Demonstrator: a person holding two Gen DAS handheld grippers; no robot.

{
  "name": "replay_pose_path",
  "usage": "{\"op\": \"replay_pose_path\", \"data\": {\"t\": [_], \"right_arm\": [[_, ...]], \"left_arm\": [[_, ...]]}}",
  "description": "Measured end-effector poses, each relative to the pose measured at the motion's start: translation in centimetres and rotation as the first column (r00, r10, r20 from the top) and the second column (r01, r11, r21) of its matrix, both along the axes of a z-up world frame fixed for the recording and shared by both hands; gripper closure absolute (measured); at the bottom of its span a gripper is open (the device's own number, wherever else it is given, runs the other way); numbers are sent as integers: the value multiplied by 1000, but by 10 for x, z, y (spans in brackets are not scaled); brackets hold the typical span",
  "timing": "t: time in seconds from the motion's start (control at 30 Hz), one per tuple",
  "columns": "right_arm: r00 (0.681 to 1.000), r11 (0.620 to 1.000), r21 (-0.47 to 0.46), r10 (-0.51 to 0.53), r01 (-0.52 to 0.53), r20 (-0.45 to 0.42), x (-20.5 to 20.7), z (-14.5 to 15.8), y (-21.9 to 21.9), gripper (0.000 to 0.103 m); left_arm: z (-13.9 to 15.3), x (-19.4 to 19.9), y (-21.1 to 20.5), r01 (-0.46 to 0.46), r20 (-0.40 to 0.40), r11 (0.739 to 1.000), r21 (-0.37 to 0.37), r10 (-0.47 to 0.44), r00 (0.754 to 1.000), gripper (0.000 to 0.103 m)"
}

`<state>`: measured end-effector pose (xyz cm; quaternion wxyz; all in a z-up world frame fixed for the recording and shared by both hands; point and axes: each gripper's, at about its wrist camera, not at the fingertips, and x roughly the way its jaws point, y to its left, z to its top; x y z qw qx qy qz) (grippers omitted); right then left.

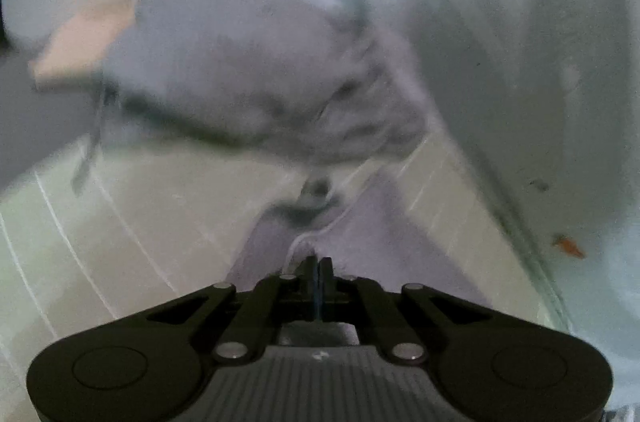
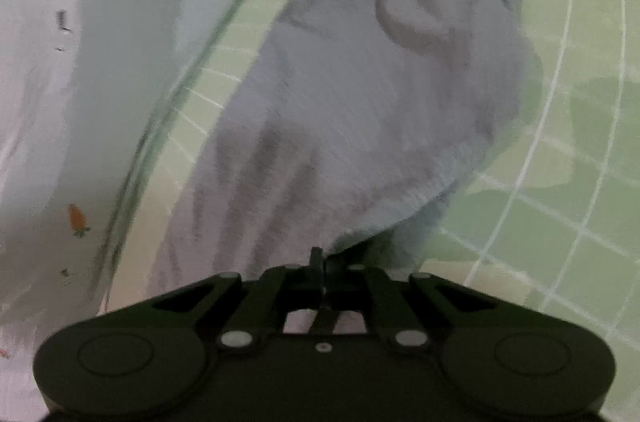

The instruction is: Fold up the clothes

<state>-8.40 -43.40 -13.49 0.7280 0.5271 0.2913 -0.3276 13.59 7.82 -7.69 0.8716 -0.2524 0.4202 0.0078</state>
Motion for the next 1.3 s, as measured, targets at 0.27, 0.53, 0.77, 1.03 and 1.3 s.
{"op": "replay_pose_path", "data": {"t": [0.27, 0.53, 0.77, 1.03, 1.3], "right_arm": [[984, 991, -53, 112, -120, -137, -9, -10, 12, 100], [951, 956, -177, 186, -233, -248, 5, 3, 29, 25], [890, 847, -348, 272, -402, -366, 34, 21, 55, 6], [864, 797, -381, 323, -468, -387, 76, 26, 59, 5], [847, 798, -357, 328, -486, -419, 95, 19, 58, 5]], "left_arm": [[-42, -42, 14, 17, -142, 977, 211, 13, 990, 102], [-48, -29, 17, 51, -138, 973, 223, -20, 990, 65], [-37, 20, 1, 117, -69, 952, 283, -102, 992, 62], [-56, 75, -45, 269, -83, 911, 313, -256, 963, 56], [-74, 97, -60, 272, -69, 914, 300, -264, 962, 59]]}}
